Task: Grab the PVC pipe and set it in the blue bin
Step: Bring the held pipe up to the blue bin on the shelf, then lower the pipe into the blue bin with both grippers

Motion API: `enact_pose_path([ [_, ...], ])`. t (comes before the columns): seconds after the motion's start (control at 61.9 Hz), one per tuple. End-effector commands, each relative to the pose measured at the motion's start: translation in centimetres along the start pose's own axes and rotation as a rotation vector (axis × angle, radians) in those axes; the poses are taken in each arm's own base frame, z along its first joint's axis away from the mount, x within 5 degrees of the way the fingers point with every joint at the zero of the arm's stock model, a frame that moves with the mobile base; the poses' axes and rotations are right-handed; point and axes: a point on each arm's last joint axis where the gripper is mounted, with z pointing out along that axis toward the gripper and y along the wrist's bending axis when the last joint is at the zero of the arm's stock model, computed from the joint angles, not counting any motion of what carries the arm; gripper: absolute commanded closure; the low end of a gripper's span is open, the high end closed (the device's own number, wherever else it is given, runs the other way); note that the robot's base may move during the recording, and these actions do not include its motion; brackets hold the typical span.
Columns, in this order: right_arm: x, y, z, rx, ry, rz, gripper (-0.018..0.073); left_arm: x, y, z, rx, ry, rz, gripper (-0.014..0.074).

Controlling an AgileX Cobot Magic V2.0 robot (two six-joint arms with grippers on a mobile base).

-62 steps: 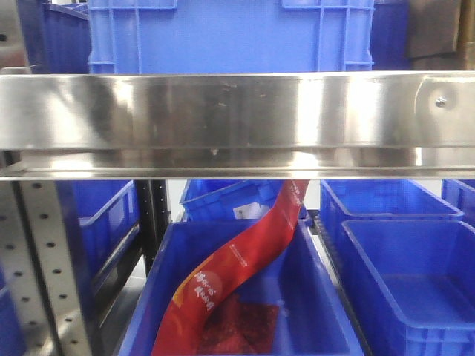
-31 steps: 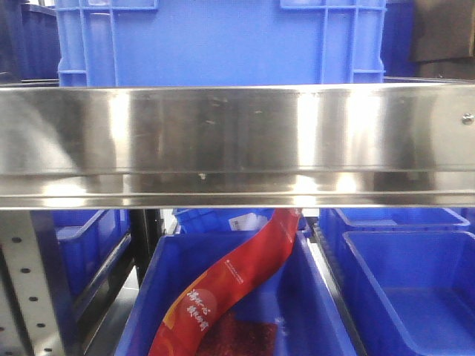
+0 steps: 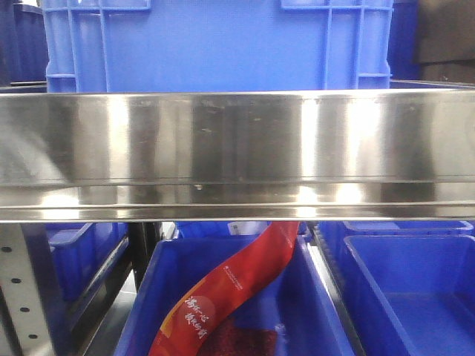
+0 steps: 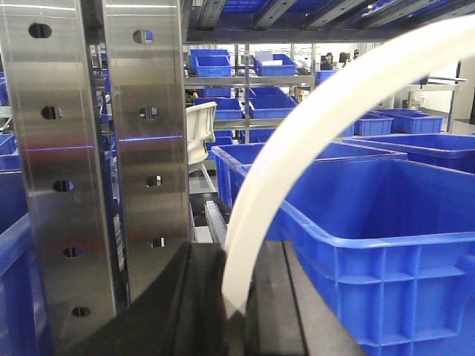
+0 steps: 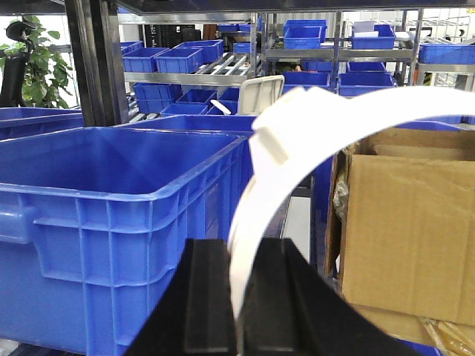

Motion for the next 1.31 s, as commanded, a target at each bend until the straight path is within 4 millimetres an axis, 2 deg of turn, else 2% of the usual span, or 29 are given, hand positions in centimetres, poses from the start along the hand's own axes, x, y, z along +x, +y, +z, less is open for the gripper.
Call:
enact_pose_path([
  [0.0,-0.2,0.0,-0.1,0.002,-0.029,-0.014,0.0714,-0.4,0.0,-0.1,0.005,-0.037,-0.001,0.0707],
  [0.791,-0.9,0.0,-0.1,-0.003,-0.101,-0.008,0.0714,-0.4,-0.1,0.0,0.006,-0.031,-0.006,0.0707],
  [0.872,-0.9,0.1,-0.1,-0.007,-0.096,0.006,0.0714,-0.7,0.0,0.1,0.007,-0.008,-0.006,0.0707],
  [0.936,-1.3,0.1,-0.1,-0.007,-0.107,0.006,0.0714,-1.8,-0.1,0.1,0.015,0.018,-0.007,0.0707],
  [1.033,-2.6,0.1,0.5,-0.009,-0.116,-0.003,0.0714,-3.7,-0.3,0.6,0.043,0.023,-0.010,0.0707],
  [1.13,-3.7,0.2,1.9,-0.008,-0.098,-0.021,0.0714,-5.2,-0.9,1.6,0.091,0.013,-0.014,0.0707],
  [1.292,-5.0,0.6,5.1,-0.033,-0.045,-0.020,0.0714,-6.1,-2.9,4.3,0.213,0.036,-0.022,0.0707],
])
